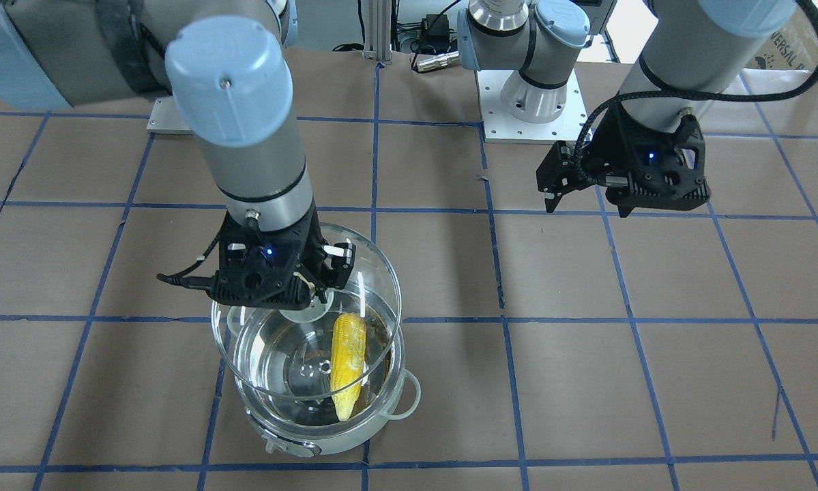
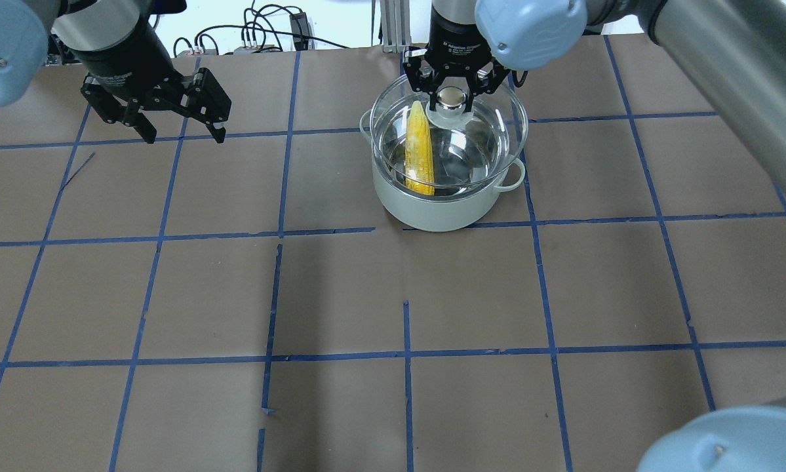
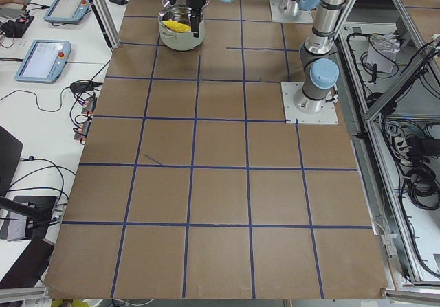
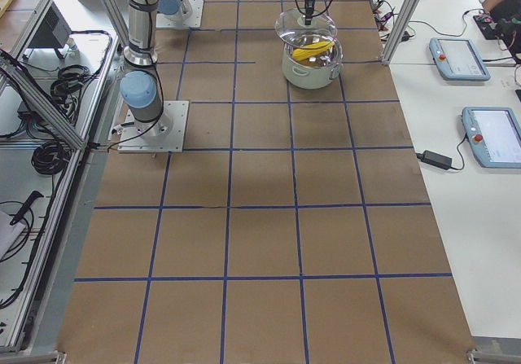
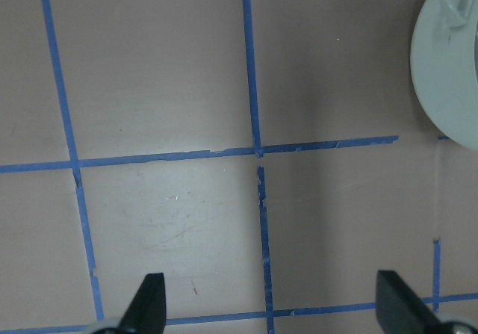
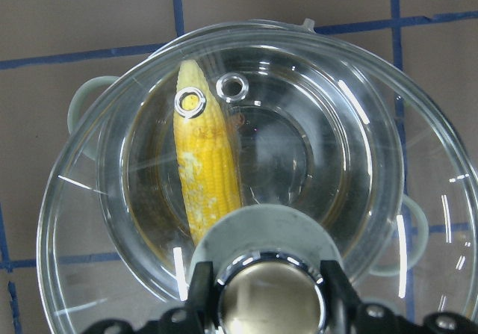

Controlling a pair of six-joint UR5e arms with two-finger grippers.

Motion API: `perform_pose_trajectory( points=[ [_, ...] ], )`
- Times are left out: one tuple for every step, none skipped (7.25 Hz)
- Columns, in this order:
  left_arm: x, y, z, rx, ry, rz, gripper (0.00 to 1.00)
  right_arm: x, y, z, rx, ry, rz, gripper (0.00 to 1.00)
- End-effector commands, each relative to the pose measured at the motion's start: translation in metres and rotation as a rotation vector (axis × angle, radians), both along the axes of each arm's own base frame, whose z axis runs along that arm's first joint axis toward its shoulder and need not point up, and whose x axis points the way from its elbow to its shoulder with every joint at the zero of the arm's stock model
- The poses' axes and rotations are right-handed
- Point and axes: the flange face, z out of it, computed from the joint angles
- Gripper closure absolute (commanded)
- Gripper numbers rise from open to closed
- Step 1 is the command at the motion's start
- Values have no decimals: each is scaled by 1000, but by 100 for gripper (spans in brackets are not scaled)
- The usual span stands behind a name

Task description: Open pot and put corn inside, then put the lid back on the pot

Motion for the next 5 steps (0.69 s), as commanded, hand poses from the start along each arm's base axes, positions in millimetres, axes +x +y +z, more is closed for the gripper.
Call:
perform_pose_trajectory(
  points=[
    [0,19,-10,14,-7,11,0,6,-13,-30,9,3,7,64],
    [0,10,-9,-39,-9,13,0,7,-16,-44,29,8,8,64],
    [0,19,-7,-42,-12,11,0,7,-18,-50,38,10,9,64],
    [0,20,-8,-36,-13,13,0,7,-18,-49,36,10,9,64],
    [0,21,-9,-22,-14,35,0,7,-18,-52,41,11,9,64]
  ],
)
